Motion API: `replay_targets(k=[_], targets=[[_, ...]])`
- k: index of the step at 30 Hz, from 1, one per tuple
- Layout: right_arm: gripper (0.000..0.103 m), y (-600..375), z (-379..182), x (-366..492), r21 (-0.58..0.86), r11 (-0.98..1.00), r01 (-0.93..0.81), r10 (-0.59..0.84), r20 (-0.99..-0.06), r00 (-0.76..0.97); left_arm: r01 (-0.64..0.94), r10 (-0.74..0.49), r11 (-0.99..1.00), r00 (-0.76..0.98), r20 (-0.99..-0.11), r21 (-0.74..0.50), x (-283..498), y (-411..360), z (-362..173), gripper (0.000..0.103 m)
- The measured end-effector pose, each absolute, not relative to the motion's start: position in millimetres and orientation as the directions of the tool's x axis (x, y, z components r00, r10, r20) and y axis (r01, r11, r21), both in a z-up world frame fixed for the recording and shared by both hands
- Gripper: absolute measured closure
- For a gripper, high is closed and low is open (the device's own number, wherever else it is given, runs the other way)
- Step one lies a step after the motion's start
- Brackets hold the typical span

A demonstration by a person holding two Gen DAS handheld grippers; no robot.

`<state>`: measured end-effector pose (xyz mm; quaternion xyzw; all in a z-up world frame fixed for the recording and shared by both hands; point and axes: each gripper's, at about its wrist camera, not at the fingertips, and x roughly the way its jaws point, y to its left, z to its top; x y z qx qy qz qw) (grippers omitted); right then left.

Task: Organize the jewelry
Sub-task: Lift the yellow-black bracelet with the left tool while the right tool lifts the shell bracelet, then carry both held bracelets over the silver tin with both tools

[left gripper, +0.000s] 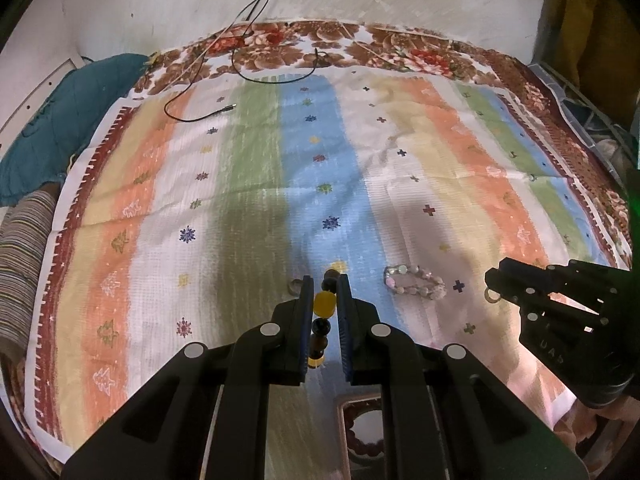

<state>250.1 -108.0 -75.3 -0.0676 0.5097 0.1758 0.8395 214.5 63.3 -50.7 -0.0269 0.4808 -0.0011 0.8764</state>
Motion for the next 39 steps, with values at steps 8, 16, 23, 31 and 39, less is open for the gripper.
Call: replay_targets(k=[8,16,23,31,39], targets=[[0.086,-112.2,-61.0,238.3,0.079,0.926,-0.369,0.252,-0.859,0.447,-0.001,-0.054,0.998,0.568,-0.821,-0.067,197.8,55.5,-35.2,0.092],[0.086,-115.0,-50.6,226.5,0.075,0.92,-0.384,0.265,-0.841,0.472,0.016,-0.062,0.998,0.595,-0.801,-0.066,181.8,47.4,-23.3,0.092],[0.086,-114.8,-44.1,207.6,0.054,0.912,-0.407,0.27,-0.825,0.497,0.035,-0.077,0.997,0.618,-0.783,-0.071,164.7,38.5,-13.8,0.092],[0.086,-110.8,-41.3,187.4,0.057,0.9,-0.433,0.291,-0.816,0.499,0.055,-0.102,0.995,0.629,-0.771,-0.087,142.4,29.0,-9.4,0.092],[0.086,-115.3,-37.3,171.5,0.084,0.889,-0.45,0.326,-0.807,0.492,0.063,-0.111,0.994,0.651,-0.751,-0.092,120.9,22.3,-4.4,0.092]])
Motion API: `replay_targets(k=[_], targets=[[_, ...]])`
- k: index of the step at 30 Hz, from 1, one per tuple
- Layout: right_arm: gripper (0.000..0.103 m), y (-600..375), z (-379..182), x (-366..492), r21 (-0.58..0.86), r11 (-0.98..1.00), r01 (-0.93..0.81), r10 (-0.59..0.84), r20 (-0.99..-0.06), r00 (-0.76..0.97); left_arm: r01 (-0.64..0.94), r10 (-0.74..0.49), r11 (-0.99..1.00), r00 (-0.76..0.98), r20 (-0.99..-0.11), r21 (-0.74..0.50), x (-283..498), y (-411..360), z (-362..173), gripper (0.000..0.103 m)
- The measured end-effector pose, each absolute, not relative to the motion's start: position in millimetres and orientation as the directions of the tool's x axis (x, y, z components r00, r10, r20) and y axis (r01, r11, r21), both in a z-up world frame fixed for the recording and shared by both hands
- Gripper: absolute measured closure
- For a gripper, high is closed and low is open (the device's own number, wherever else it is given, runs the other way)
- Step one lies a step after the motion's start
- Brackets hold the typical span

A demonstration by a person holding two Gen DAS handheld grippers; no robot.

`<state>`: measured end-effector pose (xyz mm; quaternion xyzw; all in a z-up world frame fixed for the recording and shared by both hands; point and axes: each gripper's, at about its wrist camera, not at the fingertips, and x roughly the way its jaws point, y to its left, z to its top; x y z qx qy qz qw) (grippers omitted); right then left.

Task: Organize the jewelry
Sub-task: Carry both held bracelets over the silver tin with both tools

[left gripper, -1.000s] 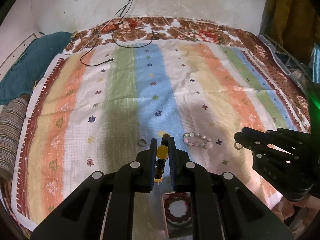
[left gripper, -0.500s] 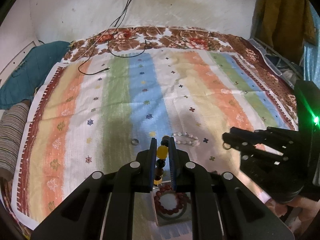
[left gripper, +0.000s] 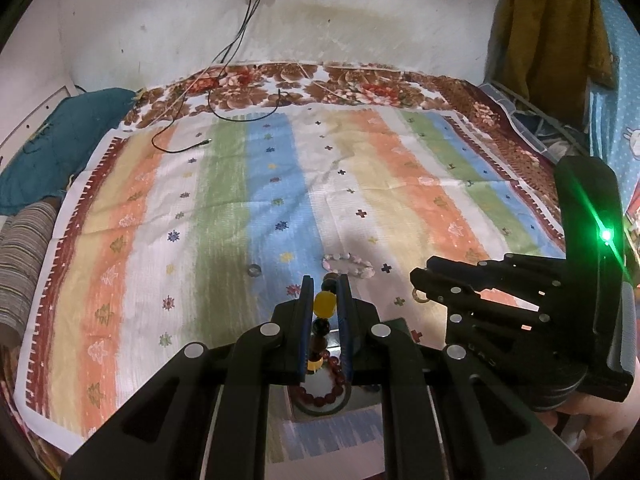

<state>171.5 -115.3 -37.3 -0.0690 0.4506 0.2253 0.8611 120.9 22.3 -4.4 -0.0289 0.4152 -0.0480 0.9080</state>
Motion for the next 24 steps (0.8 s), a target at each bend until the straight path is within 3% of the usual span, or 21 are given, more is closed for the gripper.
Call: replay_targets(k=[21,23,24], targets=[[0.086,-120.0,-38.7,145.4,0.131,0.864,-0.485,0.375,-0.811,0.449,0.047,-0.113,0.993,0.663,-0.74,-0.11,98.4,15.3,-6.1,0.092],[0.08,-119.3,-40.4,145.5,0.127,0.864,-0.487,0.368,-0.819,0.44,0.042,-0.11,0.993,0.659,-0.744,-0.109,99.1,15.0,-6.1,0.09],[0.066,-118.9,-40.9,146.1,0.124,0.866,-0.484,0.362,-0.823,0.438,0.04,-0.107,0.993,0.66,-0.744,-0.107,98.5,15.3,-5.6,0.083]])
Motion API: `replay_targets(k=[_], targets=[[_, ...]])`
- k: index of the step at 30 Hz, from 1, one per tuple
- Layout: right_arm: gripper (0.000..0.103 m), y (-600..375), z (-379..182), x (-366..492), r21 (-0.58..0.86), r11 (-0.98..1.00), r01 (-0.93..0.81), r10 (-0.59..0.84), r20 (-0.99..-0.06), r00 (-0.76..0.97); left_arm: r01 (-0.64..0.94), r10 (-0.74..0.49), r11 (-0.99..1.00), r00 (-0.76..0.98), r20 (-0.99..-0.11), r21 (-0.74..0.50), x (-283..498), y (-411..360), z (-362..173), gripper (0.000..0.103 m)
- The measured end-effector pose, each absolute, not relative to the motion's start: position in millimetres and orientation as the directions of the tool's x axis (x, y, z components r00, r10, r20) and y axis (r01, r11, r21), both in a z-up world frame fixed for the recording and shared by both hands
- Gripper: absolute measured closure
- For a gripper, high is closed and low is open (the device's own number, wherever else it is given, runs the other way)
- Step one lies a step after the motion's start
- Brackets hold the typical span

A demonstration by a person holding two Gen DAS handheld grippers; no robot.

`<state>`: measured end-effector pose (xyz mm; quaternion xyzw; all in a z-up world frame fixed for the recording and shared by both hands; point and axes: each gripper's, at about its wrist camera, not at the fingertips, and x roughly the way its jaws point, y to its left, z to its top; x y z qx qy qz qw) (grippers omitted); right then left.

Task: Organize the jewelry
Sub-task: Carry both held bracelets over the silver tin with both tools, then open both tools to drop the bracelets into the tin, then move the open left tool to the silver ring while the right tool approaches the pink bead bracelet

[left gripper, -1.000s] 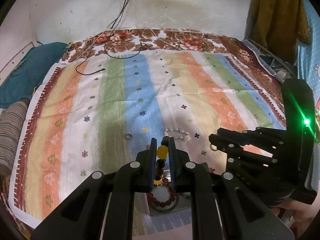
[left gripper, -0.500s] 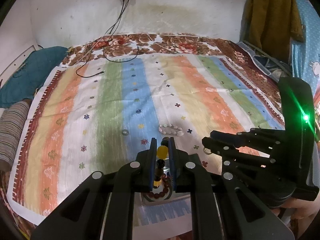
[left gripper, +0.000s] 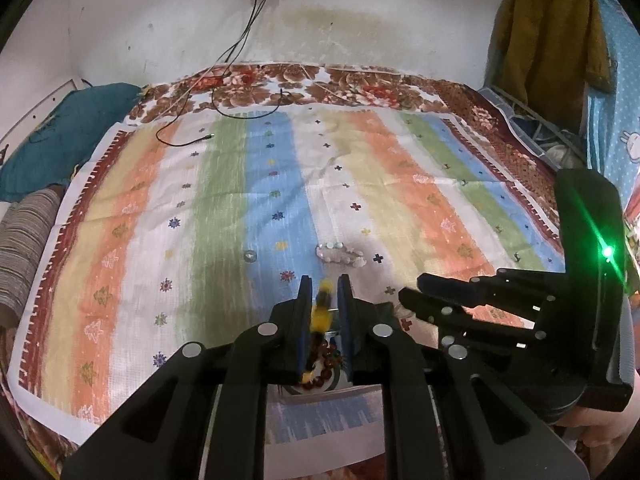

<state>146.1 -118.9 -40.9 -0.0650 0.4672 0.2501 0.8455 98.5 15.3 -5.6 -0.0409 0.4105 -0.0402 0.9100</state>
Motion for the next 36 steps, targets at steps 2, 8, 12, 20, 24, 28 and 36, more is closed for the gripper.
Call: replay_targets(k=[2,8,12,20,24,28,36], targets=[[0.062,-118.8,-40.7,146.7,0.12,0.867,-0.484,0.36,-0.822,0.441,0.03,-0.093,0.995,0.666,-0.74,-0.098,98.4,16.2,-4.6,0.076],[0.061,-124.4,-41.8,152.0,0.12,0.879,-0.461,0.346,-0.826,0.444,-0.012,-0.068,0.995,0.669,-0.74,-0.102,100.5,26.9,-4.2,0.062],[0.056,-128.0,-43.9,158.8,0.111,0.89,-0.442,0.327,-0.831,0.45,-0.047,-0.053,0.993,0.663,-0.747,-0.112,104.9,34.6,-5.8,0.048],[0.049,-130.7,-51.8,174.0,0.091,0.909,-0.407,0.285,-0.847,0.448,-0.093,-0.022,0.99,0.622,-0.783,-0.102,124.3,43.8,-15.2,0.029],[0.042,-129.2,-54.1,181.5,0.08,0.915,-0.396,0.268,-0.853,0.447,-0.091,-0.017,0.992,0.606,-0.795,-0.091,137.2,43.5,-19.1,0.025],[0.039,-126.6,-56.0,187.6,0.071,0.914,-0.398,0.26,-0.858,0.443,-0.078,-0.001,0.995,0.593,-0.805,-0.058,151.2,42.6,-24.2,0.018],[0.03,-123.8,-66.5,204.3,0.07,0.918,-0.391,0.244,-0.875,0.418,-0.123,0.016,0.991,0.535,-0.845,-0.059,176.2,59.8,-43.8,0.017]])
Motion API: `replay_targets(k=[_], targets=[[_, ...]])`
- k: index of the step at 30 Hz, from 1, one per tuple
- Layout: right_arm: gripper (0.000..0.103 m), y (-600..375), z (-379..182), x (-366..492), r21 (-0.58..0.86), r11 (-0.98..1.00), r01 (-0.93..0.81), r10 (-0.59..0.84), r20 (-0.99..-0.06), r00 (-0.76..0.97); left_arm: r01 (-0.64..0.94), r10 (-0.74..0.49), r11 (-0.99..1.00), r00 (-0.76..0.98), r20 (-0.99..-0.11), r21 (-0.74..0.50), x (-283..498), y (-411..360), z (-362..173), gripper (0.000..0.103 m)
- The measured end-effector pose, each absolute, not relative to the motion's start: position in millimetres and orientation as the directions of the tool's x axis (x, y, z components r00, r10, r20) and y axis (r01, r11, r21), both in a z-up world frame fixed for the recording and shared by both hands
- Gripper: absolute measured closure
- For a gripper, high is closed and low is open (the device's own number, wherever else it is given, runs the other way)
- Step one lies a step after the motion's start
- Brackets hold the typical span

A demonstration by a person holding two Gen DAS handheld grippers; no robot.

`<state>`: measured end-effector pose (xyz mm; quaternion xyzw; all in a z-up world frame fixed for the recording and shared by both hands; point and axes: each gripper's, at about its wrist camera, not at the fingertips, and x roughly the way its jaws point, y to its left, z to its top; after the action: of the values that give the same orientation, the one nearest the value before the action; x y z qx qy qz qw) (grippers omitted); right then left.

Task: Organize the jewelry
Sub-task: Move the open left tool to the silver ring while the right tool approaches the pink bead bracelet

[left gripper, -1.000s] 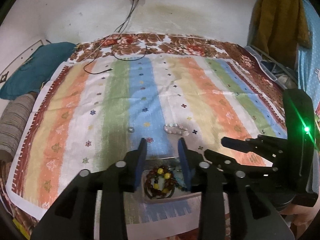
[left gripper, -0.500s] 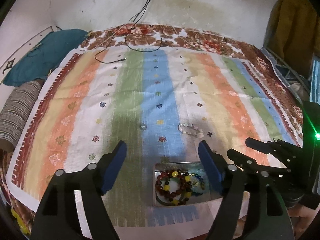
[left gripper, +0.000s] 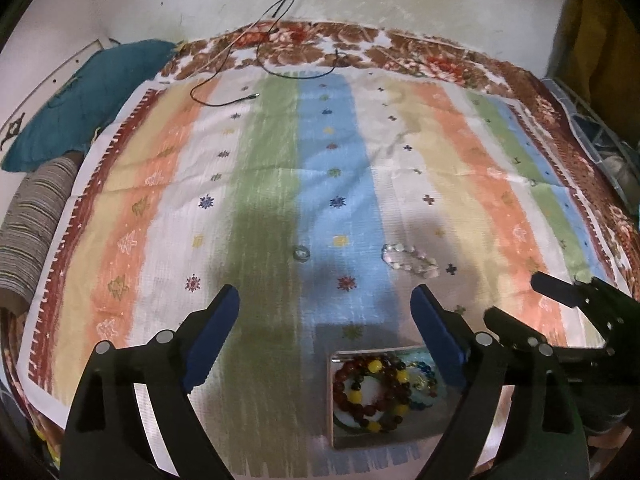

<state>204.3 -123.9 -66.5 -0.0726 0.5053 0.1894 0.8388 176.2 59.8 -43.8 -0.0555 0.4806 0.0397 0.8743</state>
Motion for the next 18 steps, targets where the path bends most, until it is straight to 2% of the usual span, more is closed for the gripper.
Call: replay_targets(k=[5,18], targets=[[0.025,-121.7,-67.3,212.3,0.039,0.916,-0.4,0.225,-0.875,0.43,-0.13,0.035,0.991,0.521,-0.853,-0.039,189.3,59.7,-50.2,0.016],[0.025,-112.1,-84.7,236.3,0.025,0.913,-0.408,0.202,-0.895,0.398,-0.126,0.043,0.992,0.5,-0.865,-0.024,209.8,62.4,-62.1,0.015]])
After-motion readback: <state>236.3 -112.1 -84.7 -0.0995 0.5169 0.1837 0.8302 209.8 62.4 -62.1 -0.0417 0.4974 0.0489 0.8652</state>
